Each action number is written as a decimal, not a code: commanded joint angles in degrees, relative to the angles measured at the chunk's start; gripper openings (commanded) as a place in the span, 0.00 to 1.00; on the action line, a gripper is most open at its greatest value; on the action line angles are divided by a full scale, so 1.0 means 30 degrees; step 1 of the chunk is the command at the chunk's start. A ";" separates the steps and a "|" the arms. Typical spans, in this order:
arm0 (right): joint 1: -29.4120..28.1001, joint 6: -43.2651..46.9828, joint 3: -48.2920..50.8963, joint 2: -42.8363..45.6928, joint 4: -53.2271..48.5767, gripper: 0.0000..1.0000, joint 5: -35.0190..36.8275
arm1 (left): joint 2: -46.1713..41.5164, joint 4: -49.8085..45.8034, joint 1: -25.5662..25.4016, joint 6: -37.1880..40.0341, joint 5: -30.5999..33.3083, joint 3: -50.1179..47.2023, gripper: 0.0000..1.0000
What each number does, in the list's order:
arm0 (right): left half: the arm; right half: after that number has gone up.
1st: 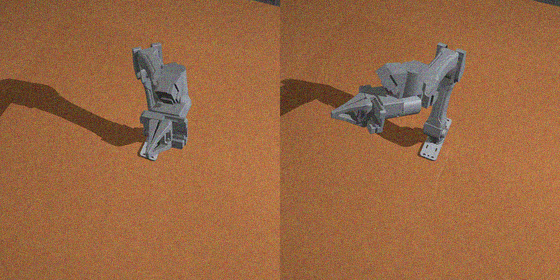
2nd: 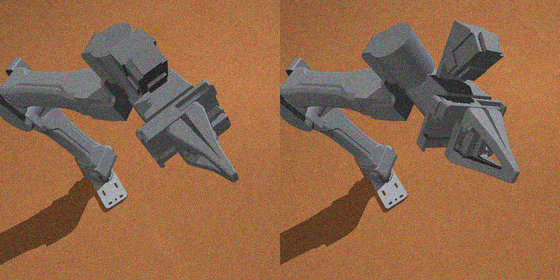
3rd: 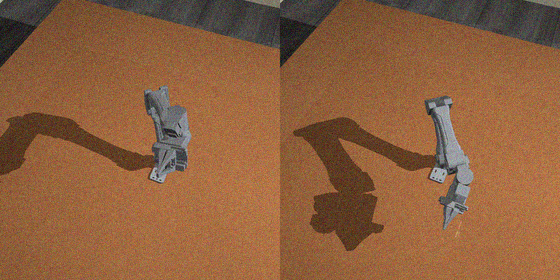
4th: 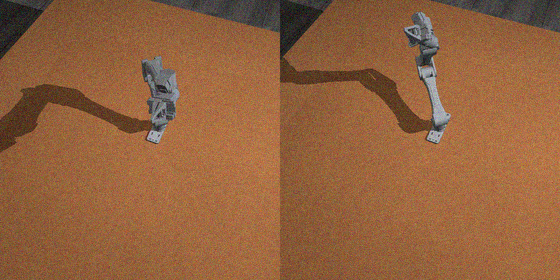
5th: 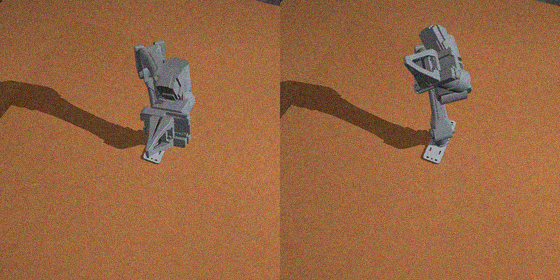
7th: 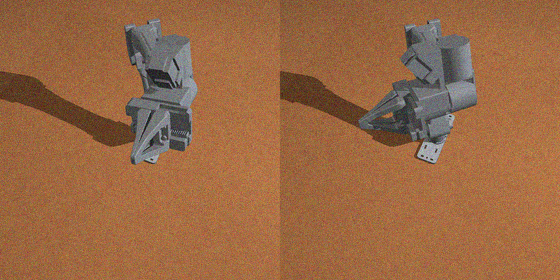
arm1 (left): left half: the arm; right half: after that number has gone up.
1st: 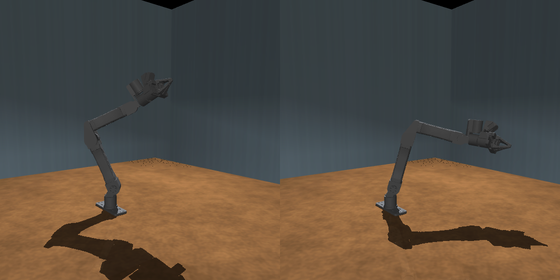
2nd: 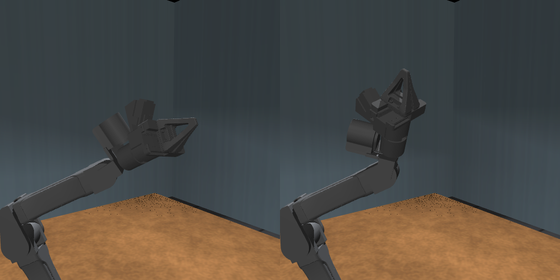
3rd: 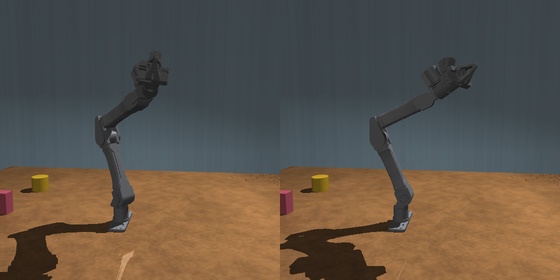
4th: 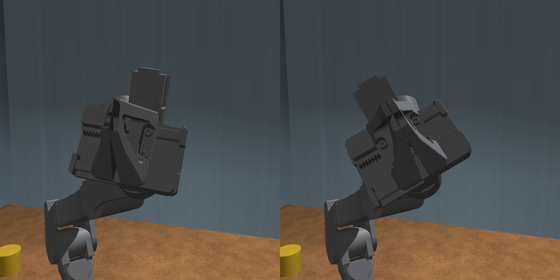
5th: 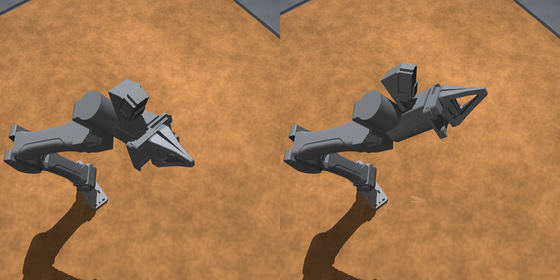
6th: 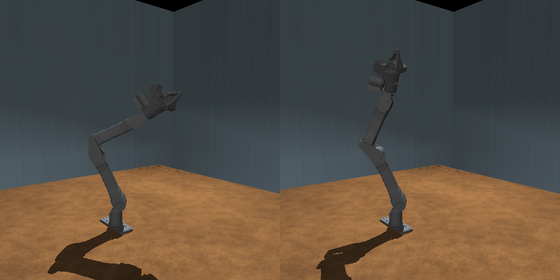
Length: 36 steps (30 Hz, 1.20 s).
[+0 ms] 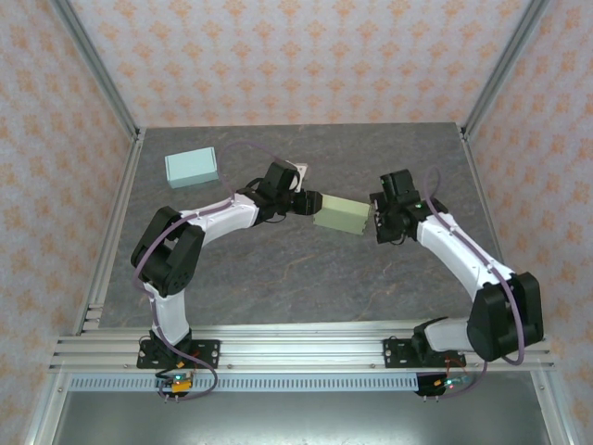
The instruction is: Fold the paper box
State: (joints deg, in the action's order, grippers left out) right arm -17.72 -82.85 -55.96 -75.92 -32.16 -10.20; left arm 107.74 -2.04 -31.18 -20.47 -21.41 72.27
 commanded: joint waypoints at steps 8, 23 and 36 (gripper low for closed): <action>0.0064 -0.5383 -0.0145 -0.2997 0.3920 1.00 -0.5514 | -0.0551 -0.0473 -0.0004 0.0573 0.1755 -0.2631 0.58; -0.1001 -0.3540 -0.2916 -0.7663 0.6515 0.63 -0.3984 | -0.5075 0.0196 0.1519 -0.1384 0.1882 -0.4400 0.64; -0.2593 -0.3649 0.1220 -0.7072 1.3304 0.84 -0.1328 | -1.0305 -0.4161 0.4925 0.0679 0.8524 -0.3785 0.84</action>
State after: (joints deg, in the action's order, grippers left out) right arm -24.03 -91.94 -56.77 -103.18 6.59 -20.56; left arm 77.76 -8.62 -17.69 -20.67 -5.30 61.91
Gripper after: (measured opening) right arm 0.817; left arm 0.835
